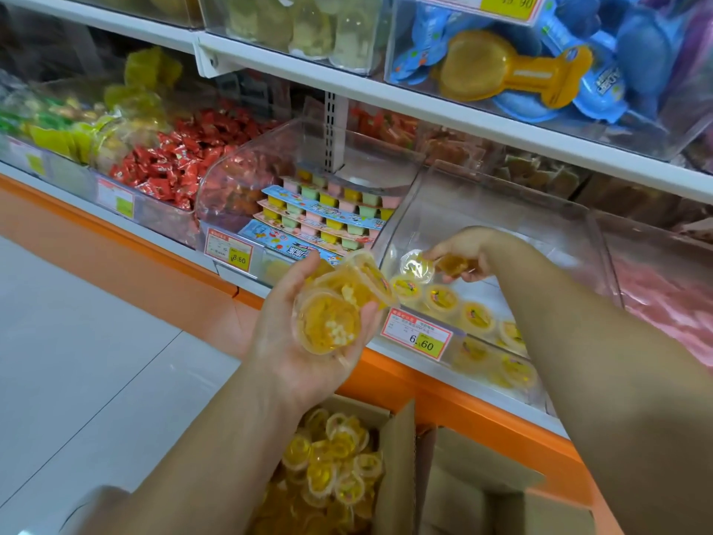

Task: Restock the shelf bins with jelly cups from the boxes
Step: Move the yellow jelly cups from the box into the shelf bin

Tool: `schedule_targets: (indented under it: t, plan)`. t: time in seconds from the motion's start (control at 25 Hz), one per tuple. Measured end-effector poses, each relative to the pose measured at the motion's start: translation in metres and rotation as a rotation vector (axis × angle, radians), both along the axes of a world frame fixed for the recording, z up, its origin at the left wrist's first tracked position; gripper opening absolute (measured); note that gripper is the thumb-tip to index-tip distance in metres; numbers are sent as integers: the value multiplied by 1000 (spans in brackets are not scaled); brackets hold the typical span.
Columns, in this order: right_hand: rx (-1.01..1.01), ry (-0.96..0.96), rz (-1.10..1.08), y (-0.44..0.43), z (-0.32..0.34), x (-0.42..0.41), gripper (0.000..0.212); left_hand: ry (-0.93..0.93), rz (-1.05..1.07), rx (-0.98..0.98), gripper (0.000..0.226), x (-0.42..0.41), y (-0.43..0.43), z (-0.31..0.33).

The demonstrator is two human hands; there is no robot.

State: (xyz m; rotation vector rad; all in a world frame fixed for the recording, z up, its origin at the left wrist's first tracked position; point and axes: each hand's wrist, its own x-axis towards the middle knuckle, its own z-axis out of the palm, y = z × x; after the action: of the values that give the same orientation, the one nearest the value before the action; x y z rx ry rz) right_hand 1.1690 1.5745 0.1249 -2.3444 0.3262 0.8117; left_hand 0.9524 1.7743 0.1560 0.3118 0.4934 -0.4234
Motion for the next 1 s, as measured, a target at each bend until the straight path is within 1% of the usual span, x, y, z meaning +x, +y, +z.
schedule_targets:
  t: [0.16, 0.24, 0.36, 0.44, 0.52, 0.56, 0.6, 0.68, 0.72, 0.76, 0.84, 0.88, 0.92, 1.0]
  plan:
    - [-69, -83, -29, 5, -15, -4, 33, 11, 5, 10, 38, -2, -2, 1]
    - [-71, -133, -66, 5, -24, -6, 37, 13, -7, -5, 39, -4, 0, 2]
    - [-48, -212, -85, 4, -26, -9, 37, 13, 5, 1, 36, -6, 2, 3]
    - [-67, -195, -26, 1, -25, -11, 36, 15, 7, 7, 35, -6, 3, 2]
    - [-58, -204, -23, -4, -21, -11, 34, 26, 4, -3, 35, -6, 3, 3]
    - [1, -219, -66, -7, -20, -11, 32, 27, 5, -3, 36, -6, 2, 3]
    - [101, -237, -143, -12, -20, -9, 27, 26, 4, -1, 36, -6, 2, 2]
    - [349, -241, -319, -21, -19, -10, 17, 23, -1, 4, 36, -6, 1, 2]
    - [435, -227, -375, -26, -20, -9, 13, 23, -1, 7, 36, -5, 0, 2]
    - [486, -214, -400, -30, -21, -10, 13, 24, 0, 9, 36, -5, 0, 1]
    - [518, -215, -418, -32, -24, -11, 40, 34, 10, 9, 36, -5, -1, 1]
    - [522, -228, -436, -30, -25, -12, 49, 37, 17, 8, 36, -5, -1, 1]
    - [530, -227, -449, -28, -26, -13, 53, 37, 24, 8, 36, -6, -2, 1]
    - [542, -209, -477, -25, -31, -14, 50, 37, 29, 11, 36, -6, -2, 1]
